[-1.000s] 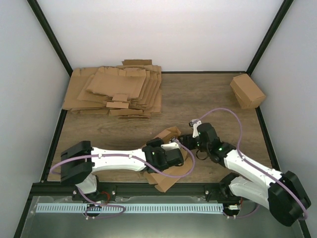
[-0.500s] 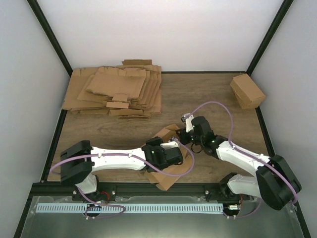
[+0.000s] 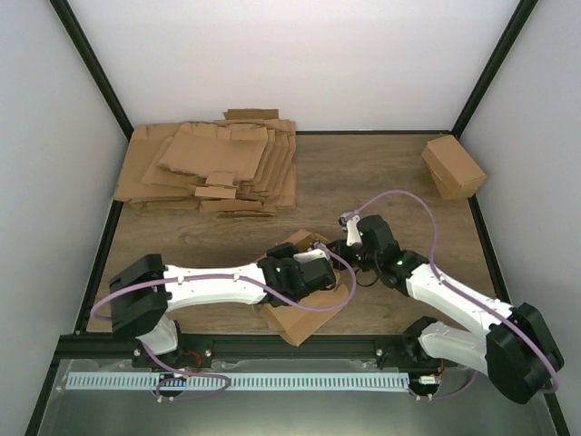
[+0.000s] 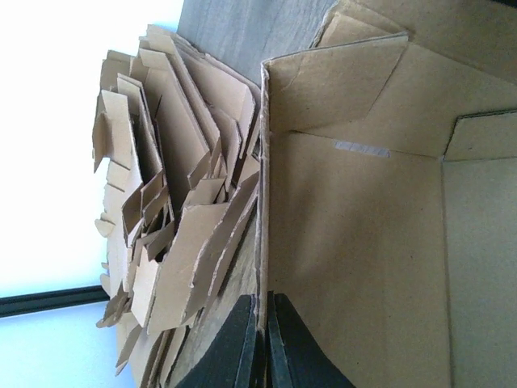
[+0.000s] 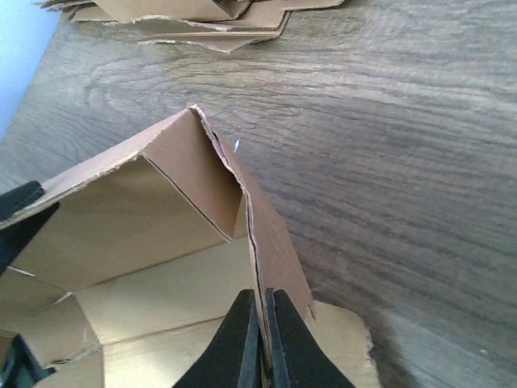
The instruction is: Fold the paper box
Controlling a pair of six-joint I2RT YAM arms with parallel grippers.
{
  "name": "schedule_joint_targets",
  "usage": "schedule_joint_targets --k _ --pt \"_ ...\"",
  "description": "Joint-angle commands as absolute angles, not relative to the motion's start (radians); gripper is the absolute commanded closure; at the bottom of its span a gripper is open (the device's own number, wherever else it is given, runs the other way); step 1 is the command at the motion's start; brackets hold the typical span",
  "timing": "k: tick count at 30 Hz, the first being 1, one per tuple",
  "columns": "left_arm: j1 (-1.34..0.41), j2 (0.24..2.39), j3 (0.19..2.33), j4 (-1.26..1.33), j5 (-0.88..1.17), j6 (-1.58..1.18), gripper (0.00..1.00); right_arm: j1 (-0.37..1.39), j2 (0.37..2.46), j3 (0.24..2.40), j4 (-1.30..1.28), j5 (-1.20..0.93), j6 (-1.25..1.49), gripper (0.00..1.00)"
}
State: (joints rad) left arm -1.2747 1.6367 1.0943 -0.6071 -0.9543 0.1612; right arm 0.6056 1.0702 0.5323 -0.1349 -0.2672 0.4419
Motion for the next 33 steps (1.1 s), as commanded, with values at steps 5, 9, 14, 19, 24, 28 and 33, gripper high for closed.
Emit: schedule_joint_targets --k 5,9,14,19,24,28,33 --pt "-1.280 1.649 1.114 -0.595 -0.909 0.140 0.96 0.625 1.056 0.492 -0.111 -0.287 0.569 0.99" --pt "-1.318 1.651 1.091 -0.583 -0.935 0.153 0.96 0.632 1.069 0.434 -0.052 -0.310 0.597 0.99" --pt "-1.373 1.669 1.088 -0.585 -0.976 0.160 0.96 0.633 1.039 0.374 -0.001 -0.290 0.612 0.99" --pt "-1.430 1.686 1.093 -0.591 -0.983 0.159 0.96 0.632 0.997 0.339 0.030 -0.289 0.599 0.99" --pt "-1.453 1.696 1.118 -0.617 -0.927 0.116 0.92 0.632 0.953 0.323 0.049 -0.270 0.563 0.99" --pt "-1.441 1.654 1.144 -0.614 -0.746 0.086 0.70 0.632 0.922 0.317 0.070 -0.251 0.512 0.99" --pt "-1.324 1.608 1.224 -0.678 -0.433 -0.019 0.55 0.632 0.890 0.299 0.126 -0.241 0.426 0.99"
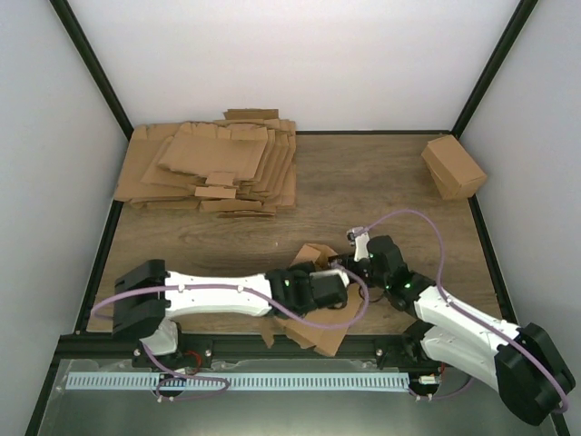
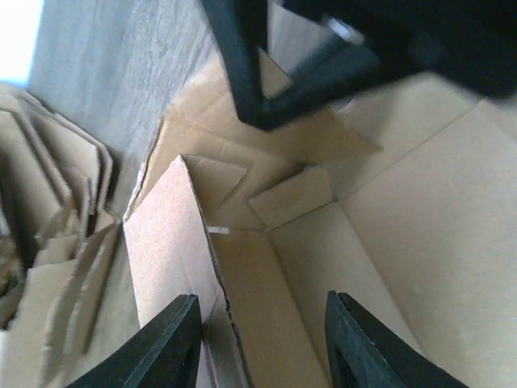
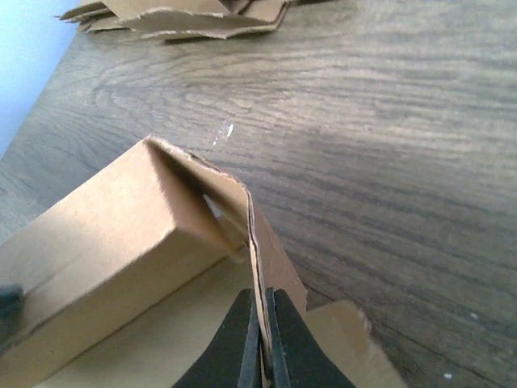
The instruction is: Fold the paper box
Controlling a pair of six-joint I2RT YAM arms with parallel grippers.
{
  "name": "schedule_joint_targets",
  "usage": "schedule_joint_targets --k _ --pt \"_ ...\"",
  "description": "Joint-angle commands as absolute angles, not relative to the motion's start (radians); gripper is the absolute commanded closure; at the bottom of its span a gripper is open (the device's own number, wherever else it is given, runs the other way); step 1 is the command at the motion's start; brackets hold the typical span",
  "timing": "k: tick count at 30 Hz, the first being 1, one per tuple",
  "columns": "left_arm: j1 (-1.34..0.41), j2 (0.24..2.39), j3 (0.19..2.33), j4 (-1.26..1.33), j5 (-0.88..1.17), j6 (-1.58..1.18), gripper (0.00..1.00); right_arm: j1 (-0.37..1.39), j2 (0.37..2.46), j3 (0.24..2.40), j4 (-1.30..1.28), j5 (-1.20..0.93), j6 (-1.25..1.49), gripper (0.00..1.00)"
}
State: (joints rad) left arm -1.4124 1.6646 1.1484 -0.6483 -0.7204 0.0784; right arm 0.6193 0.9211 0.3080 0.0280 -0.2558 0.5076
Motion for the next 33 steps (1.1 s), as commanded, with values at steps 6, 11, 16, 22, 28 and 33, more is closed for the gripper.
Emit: schedule_joint_targets --k 6,11,16,22,28,33 --pt "-1.087 1.538 1.236 -0.664 0.044 -0.120 0.36 0.632 0.873 0.263 0.234 -0.232 0.323 0.99" --pt "-0.902 1.494 1.184 -0.574 0.377 -0.216 0.30 0.632 0.892 0.241 0.301 -0.229 0.278 0.99" --pt "-0.811 1.428 1.185 -0.525 0.505 -0.278 0.23 0.632 0.923 0.245 0.323 -0.221 0.267 0.99" --pt "-0.621 1.375 1.165 -0.551 0.538 -0.304 0.19 0.632 0.957 0.255 0.351 -0.221 0.239 0.99" --pt "-0.531 1.425 1.114 -0.594 0.546 -0.211 0.28 0.632 0.982 0.261 0.366 -0.229 0.224 0.99" --pt "-0.535 1.478 1.063 -0.595 0.629 -0.171 0.35 0.631 1.016 0.289 0.372 -0.229 0.212 0.99"
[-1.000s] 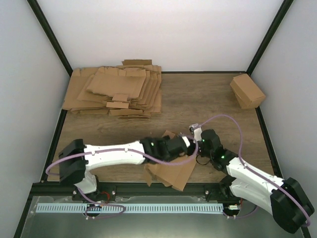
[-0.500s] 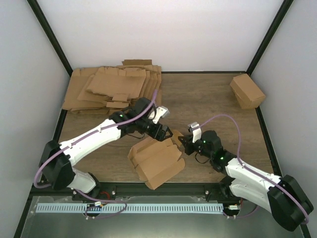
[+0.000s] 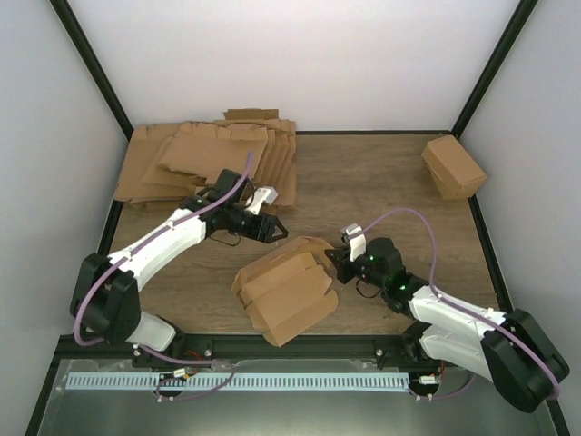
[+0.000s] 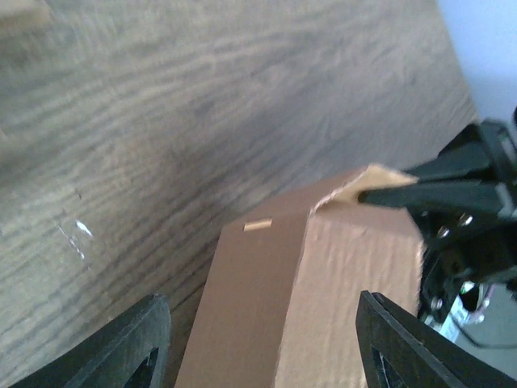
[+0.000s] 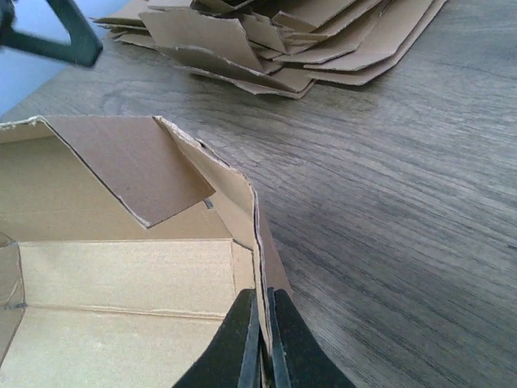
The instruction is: Fold the paper box
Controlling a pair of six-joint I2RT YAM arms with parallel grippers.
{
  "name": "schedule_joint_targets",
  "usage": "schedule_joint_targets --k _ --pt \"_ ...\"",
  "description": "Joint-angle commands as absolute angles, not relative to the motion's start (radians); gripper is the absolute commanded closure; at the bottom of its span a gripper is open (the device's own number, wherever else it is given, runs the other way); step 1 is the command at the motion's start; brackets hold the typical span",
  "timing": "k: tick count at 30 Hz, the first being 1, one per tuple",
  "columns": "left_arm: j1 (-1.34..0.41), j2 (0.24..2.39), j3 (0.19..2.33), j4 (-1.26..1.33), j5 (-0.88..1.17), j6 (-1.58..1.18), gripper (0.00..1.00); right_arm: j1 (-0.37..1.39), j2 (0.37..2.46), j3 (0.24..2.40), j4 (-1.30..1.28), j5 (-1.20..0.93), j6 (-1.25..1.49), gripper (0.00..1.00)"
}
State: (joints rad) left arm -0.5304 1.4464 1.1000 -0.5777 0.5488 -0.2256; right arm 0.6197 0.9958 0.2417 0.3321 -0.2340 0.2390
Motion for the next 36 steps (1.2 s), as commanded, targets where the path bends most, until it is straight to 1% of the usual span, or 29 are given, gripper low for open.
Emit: schedule_joint_targets --k 1,6,9,12,15,18,22,26,36 --pt "-0.537 1.486 1.054 -0.594 0.619 -0.170 0.35 0.632 1.025 0.297 0.375 -0.229 0.210 0.99" --pt "-0.540 1.496 0.994 -0.528 0.600 -0.207 0.40 0.632 1.103 0.370 0.393 -0.236 0.194 0.99" --pt "-0.540 1.491 0.975 -0.481 0.564 -0.246 0.40 0.632 1.159 0.421 0.402 -0.234 0.175 0.99" --pt "-0.539 1.485 0.959 -0.441 0.538 -0.278 0.44 0.632 1.206 0.466 0.405 -0.236 0.165 0.99" --pt "-0.538 1.480 0.939 -0.418 0.514 -0.301 0.47 0.636 1.233 0.504 0.374 -0.242 0.181 0.99" --pt "-0.538 1.455 0.900 -0.381 0.501 -0.336 0.51 0.670 1.226 0.508 0.339 -0.204 0.210 0.99" --pt "-0.540 1.411 0.841 -0.297 0.514 -0.405 0.51 0.741 1.230 0.501 0.305 -0.137 0.285 0.99" --pt "-0.544 1.378 0.813 -0.267 0.508 -0.441 0.51 0.802 1.254 0.518 0.287 -0.074 0.344 0.99" --pt "-0.567 1.357 0.769 -0.264 0.476 -0.457 0.51 0.813 1.317 0.697 0.122 -0.047 0.424 0.99"
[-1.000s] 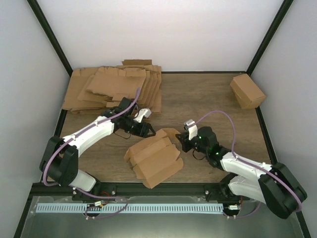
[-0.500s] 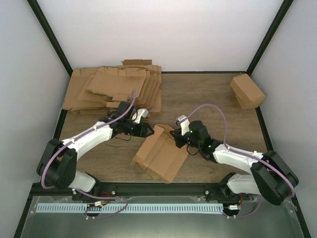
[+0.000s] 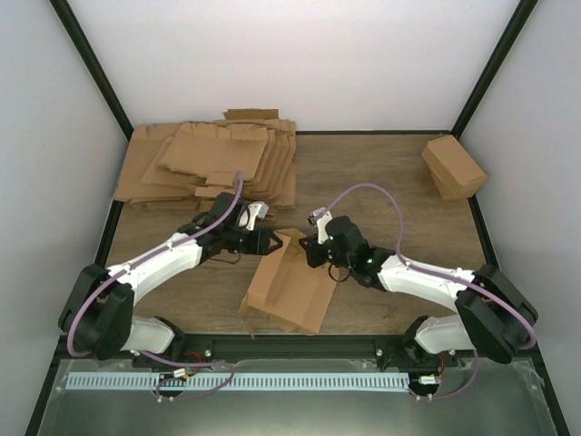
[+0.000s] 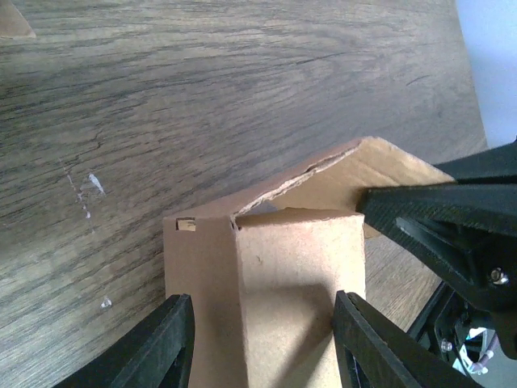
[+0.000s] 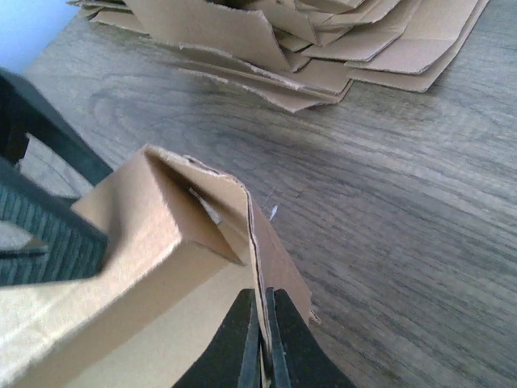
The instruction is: Fold the paper box
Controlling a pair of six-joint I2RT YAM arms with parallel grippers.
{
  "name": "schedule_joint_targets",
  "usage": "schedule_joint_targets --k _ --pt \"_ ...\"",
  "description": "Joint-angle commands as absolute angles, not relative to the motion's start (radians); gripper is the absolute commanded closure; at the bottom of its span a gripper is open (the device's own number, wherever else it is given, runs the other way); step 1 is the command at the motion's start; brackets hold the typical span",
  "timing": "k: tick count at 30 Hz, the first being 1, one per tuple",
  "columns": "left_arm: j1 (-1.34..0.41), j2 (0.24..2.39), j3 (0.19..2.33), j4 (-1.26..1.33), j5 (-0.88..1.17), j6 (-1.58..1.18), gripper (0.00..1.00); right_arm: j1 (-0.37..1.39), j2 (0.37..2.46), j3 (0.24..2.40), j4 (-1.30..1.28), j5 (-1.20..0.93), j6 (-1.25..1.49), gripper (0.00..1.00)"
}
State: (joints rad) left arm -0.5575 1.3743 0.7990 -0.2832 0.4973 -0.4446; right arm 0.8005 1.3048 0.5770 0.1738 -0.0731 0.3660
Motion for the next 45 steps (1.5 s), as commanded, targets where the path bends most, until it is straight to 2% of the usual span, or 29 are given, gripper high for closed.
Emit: schedule_joint_targets --k 1,11,26,35,45 --pt "-0.568 1.353 0.763 -0.261 0.475 -0.461 0.51 0.813 1.327 0.721 0.095 -0.044 0.439 0.99" --pt "-0.570 1.320 0.728 -0.228 0.476 -0.490 0.51 0.850 1.386 0.806 -0.008 -0.045 0.518 0.98" --pt "-0.629 1.340 0.700 -0.200 0.466 -0.514 0.50 0.899 1.345 0.588 0.078 0.051 0.602 0.97" --pt "-0.649 1.340 0.729 -0.260 0.427 -0.492 0.46 0.926 1.301 0.610 0.061 0.092 0.557 0.90" --pt "-0.650 1.337 0.743 -0.328 0.443 -0.464 0.44 0.925 1.258 0.586 0.041 0.063 0.518 0.91"
